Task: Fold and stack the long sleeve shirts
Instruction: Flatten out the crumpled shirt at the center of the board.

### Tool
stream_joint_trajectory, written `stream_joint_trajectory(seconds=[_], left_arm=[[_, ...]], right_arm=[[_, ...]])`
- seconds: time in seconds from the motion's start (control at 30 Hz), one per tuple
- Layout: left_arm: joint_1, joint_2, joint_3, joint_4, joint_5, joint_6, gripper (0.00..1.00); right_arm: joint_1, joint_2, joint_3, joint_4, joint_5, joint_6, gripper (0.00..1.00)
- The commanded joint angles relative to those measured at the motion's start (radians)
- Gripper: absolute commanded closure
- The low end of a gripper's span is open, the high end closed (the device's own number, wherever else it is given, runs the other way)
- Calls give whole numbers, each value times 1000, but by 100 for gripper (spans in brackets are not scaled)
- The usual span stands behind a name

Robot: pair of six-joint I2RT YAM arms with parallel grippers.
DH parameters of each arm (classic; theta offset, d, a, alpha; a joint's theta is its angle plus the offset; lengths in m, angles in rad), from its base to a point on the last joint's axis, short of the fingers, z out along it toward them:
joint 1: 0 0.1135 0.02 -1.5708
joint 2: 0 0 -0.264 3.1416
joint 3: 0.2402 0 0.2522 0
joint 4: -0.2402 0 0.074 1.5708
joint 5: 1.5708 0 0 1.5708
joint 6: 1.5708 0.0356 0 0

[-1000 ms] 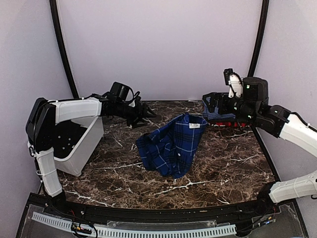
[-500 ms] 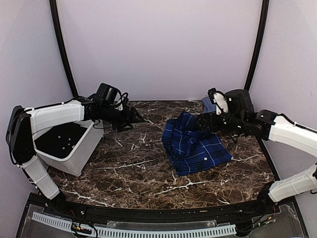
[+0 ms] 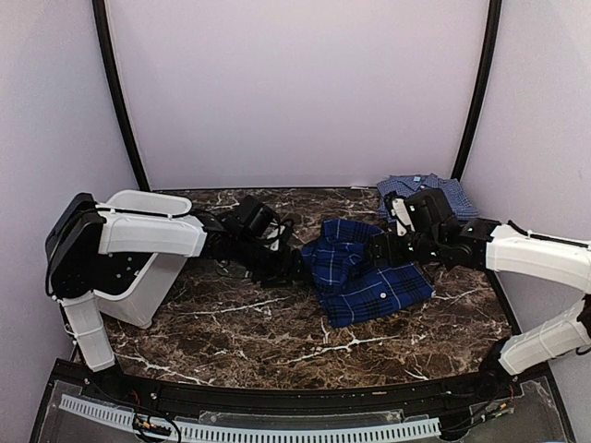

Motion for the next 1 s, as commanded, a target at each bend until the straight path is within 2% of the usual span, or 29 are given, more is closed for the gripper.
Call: stream_joint_trajectory(seconds=[0.0, 0.23, 0.57, 0.63, 0.7, 0.77, 0.83, 0.9, 0.97], left_arm=[[-48, 84, 52, 73, 29, -61, 36], [-78, 139, 65, 155, 24, -136, 38], [-98, 167, 68, 252, 19, -180, 45], [-100, 176, 74, 257, 9, -182, 51], [-100, 181, 83, 257, -10, -181, 62], [-99, 182, 98, 243, -30, -176, 82], [-98, 179, 122, 218, -63, -160, 95], [-96, 177, 160, 168, -111, -118, 100], [-85, 177, 209, 108, -165, -83, 100]], right_arm=[[5, -28, -37, 34, 55, 47, 1], [3, -56, -100, 58, 74, 80, 1], [1, -65, -134, 84, 89, 107, 1], [1, -62, -134, 83, 89, 109, 1], [1, -66, -134, 84, 90, 111, 2], [1, -69, -136, 82, 93, 111, 1], [1, -73, -137, 79, 95, 111, 2], [1, -75, -140, 75, 95, 109, 1], [1, -78, -143, 76, 94, 107, 1]])
